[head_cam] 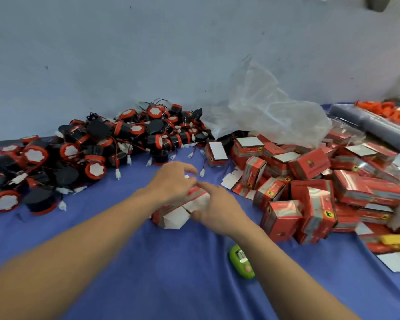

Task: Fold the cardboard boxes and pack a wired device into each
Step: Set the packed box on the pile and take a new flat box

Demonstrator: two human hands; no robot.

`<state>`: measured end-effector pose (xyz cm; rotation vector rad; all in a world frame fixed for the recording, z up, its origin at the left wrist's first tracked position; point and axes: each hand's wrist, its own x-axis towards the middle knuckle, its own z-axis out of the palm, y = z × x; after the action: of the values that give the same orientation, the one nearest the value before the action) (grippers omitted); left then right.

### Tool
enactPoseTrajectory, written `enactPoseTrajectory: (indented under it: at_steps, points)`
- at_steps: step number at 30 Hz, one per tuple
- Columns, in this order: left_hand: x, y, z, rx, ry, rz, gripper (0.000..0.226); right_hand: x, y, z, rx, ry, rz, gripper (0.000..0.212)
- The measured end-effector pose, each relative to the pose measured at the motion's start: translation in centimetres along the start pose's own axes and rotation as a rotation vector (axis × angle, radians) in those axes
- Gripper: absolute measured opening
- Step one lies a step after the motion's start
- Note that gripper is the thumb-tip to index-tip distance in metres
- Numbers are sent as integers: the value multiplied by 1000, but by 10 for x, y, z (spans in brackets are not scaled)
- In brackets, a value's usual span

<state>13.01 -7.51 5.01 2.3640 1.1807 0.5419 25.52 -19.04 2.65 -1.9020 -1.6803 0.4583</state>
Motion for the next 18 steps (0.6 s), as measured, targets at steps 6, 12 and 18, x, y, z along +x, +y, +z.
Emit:
enactPoseTrajectory:
  at_steps: [6, 12, 18]
  points:
    - [-36, -51, -9, 86, -175, -96, 45, 1, 2, 21, -361, -51, -101, 50]
    - [-44, -74, -1, 23, -174, -77, 58, 4, -7, 4, -245, -203, -73, 31]
    - [-48, -84, -4, -107, -153, -158, 47, -1, -6, 10, 330, -58, 127, 32]
